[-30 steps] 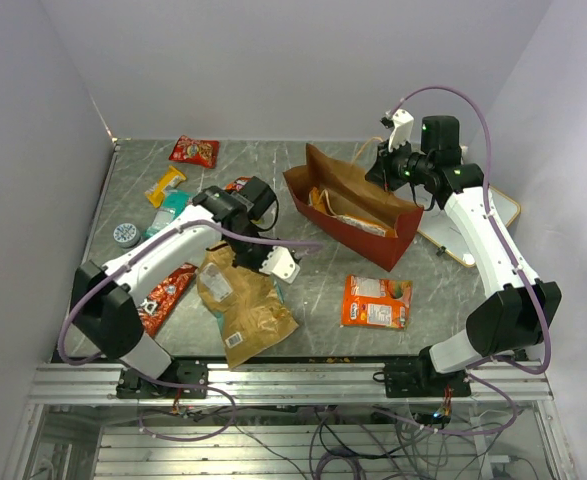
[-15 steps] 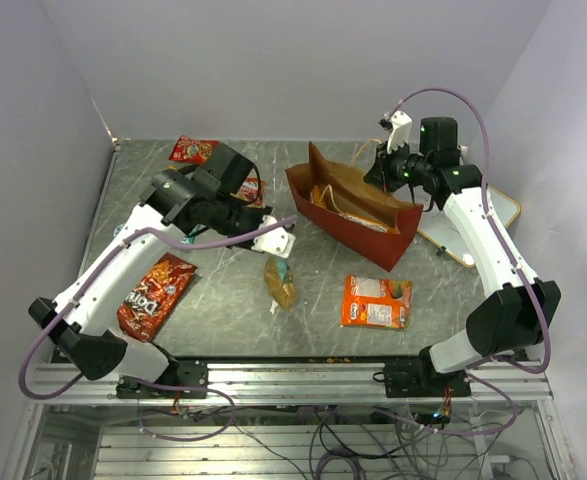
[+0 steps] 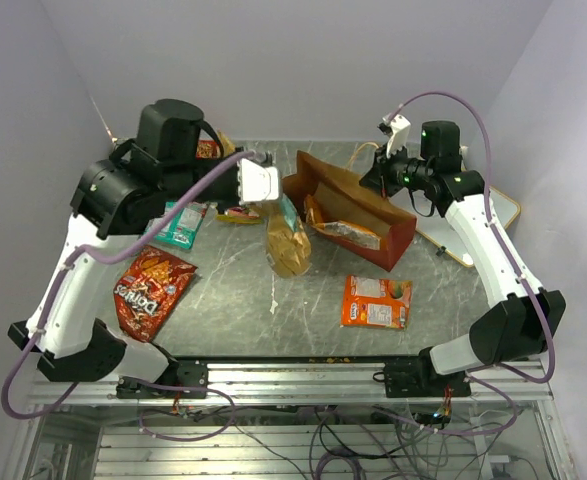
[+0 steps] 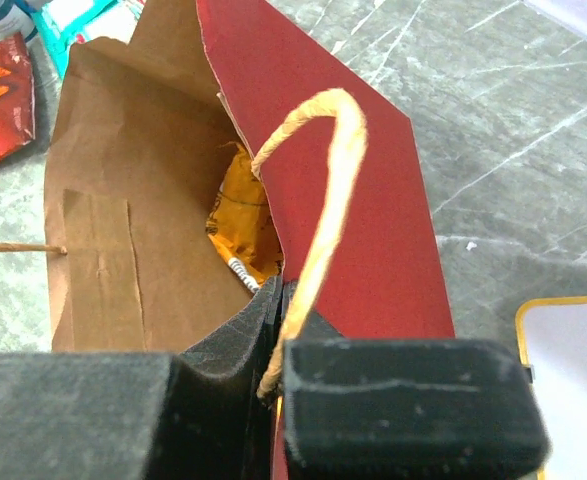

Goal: Place the snacks into the paper bag
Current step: Place the snack in the paper bag.

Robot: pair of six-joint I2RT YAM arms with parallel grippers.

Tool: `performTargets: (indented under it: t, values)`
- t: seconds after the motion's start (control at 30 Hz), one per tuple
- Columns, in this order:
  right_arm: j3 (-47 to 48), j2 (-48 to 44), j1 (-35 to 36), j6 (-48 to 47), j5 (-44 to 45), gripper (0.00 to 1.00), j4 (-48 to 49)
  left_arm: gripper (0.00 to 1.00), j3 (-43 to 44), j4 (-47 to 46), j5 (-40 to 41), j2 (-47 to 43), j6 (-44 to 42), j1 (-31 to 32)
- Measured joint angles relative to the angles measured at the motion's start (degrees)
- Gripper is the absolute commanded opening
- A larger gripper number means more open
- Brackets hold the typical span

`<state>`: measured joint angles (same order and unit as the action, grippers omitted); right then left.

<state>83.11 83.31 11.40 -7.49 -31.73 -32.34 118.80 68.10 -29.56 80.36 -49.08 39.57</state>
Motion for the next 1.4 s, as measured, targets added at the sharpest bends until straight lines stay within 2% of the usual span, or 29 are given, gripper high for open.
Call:
performTargets:
  t: [0.33, 0.73, 1.03, 1.4]
  values:
    - [-0.2, -0.02, 0.2, 1.25, -1.7, 0.0, 0.37, 0.07, 12.24, -11.52, 5.95, 3.13, 16.46, 0.0]
    - [2.32, 0.31, 0.26, 5.6, -2.16, 0.0, 0.37, 0.07, 11.69, -27.5, 12.28, 13.14, 31.76, 0.28]
    - [4.26, 3.06, 0.26, 7.5, -1.22, 0.0, 0.35, 0.07, 11.08, -31.85, 17.25, 16.63, 34.77, 2.12]
    - [5.88, 5.79, -0.09, 7.52, 1.11, 0.0, 0.79, 0.07, 11.39, -31.26, 18.6, 14.01, 32.68, 2.16]
